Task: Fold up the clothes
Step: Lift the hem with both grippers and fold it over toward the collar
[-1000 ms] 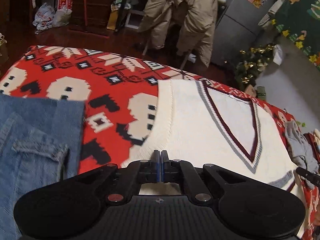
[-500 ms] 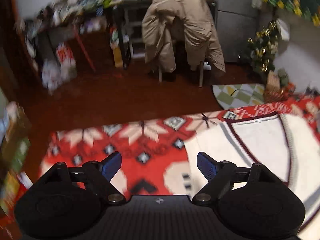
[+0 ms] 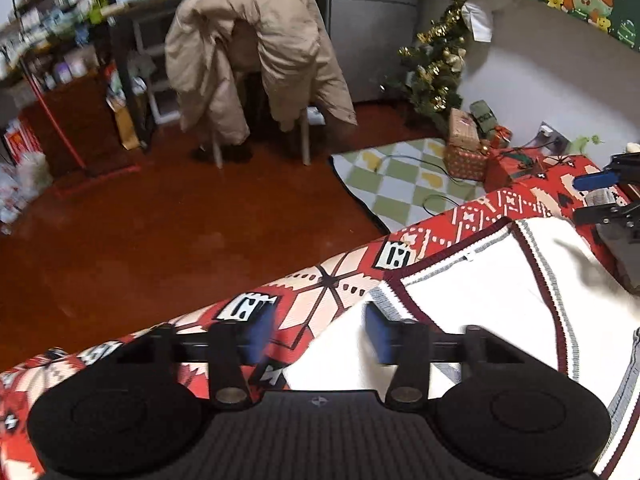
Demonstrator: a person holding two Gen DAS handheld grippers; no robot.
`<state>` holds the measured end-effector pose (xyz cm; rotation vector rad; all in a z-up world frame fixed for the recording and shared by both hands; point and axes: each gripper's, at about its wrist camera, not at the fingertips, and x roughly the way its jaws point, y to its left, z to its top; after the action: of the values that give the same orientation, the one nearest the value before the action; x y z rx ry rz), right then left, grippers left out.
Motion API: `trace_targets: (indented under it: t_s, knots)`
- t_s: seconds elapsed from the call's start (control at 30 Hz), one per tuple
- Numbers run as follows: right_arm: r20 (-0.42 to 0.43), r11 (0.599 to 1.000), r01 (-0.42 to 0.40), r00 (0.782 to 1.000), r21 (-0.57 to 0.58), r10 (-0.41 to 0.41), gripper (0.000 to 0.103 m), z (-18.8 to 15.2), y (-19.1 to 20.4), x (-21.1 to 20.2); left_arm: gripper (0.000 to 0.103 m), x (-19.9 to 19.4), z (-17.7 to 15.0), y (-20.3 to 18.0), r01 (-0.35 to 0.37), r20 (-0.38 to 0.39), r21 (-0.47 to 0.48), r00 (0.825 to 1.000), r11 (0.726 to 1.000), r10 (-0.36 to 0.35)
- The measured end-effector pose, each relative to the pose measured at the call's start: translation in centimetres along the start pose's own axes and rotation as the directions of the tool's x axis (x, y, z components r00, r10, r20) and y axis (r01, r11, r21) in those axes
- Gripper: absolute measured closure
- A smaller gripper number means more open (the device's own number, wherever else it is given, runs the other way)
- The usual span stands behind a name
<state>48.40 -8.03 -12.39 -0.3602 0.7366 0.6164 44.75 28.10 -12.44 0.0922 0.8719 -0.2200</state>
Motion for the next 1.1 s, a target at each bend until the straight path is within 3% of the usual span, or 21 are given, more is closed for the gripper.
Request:
trace_targets:
  t_s: [0.1, 0.27, 0.37, 0.43, 0.5, 0.57, 0.67, 0.7, 0.73, 0.77, 0.9, 1.1]
  knots:
    - [-0.074, 0.996, -0.027, 0.997, -0.081, 0.021, 0.063, 0.1, 0.0, 2.5, 0.072, 1.3, -0.3, 0.8, 0.009, -0.037, 0.027, 0.999, 1.0, -0.008]
    - [-0.105, 0.985, -0.112, 0.99, -0.133, 0.098, 0.061, 0.2, 0.1, 4.7, 0.072, 1.8, -0.3, 2.0, 0.068, -0.042, 0.04, 0.997, 0.997, -0.066]
    - [-0.131, 0.981, -0.131, 0.985, -0.142, 0.113, 0.06, 0.5, 0.1, 5.6, 0.067, 2.3, -0.2, 2.2, 0.116, -0.064, 0.052, 0.992, 0.992, -0.113]
    - [-0.136, 0.98, -0.155, 0.981, -0.126, 0.137, 0.06, 0.7, -0.2, 6.0, 0.057, 2.4, -0.2, 2.3, 0.153, -0.072, 0.063, 0.986, 0.986, -0.148]
    - [-0.142, 0.978, -0.173, 0.977, -0.114, 0.156, 0.062, 0.8, -0.5, 6.0, 0.055, 2.4, -0.3, 2.2, 0.164, -0.072, 0.07, 0.985, 0.984, -0.159]
    - [-0.141, 0.976, -0.185, 0.976, -0.115, 0.168, 0.085, 0.8, -0.6, 5.9, 0.053, 2.7, -0.3, 2.0, 0.158, -0.07, 0.075, 0.986, 0.985, -0.153]
    - [-0.128, 0.977, -0.171, 0.98, -0.127, 0.155, 0.095, 0.8, 0.1, 5.8, 0.047, 2.9, -0.2, 1.2, 0.148, -0.083, 0.086, 0.987, 0.985, -0.141]
    - [-0.124, 0.977, -0.167, 0.981, -0.133, 0.151, 0.096, 0.7, 0.4, 5.8, 0.053, 2.7, -0.1, 0.9, 0.163, -0.091, 0.102, 0.984, 0.981, -0.154]
    - [-0.12, 0.977, -0.162, 0.982, -0.141, 0.145, 0.096, 0.6, 0.7, 5.7, 0.081, 2.5, -0.2, 0.8, 0.193, -0.106, 0.099, 0.977, 0.976, -0.182]
    - [-0.115, 0.977, -0.158, 0.983, -0.146, 0.142, 0.096, 0.6, 0.9, 5.6, 0.091, 2.3, -0.2, 0.8, 0.225, -0.123, 0.089, 0.969, 0.97, -0.214]
    - [-0.088, 0.977, -0.145, 0.987, -0.155, 0.133, 0.097, 0.6, 1.1, 4.5, 0.094, 1.3, -0.6, 0.2, 0.192, -0.105, 0.112, 0.978, 0.975, -0.181]
    - [-0.014, 0.975, -0.074, 0.997, -0.208, 0.073, 0.098, 0.9, 2.8, 1.0, 0.096, -3.3, -1.1, -2.7, 0.084, 0.023, 0.19, 0.996, 0.978, -0.09]
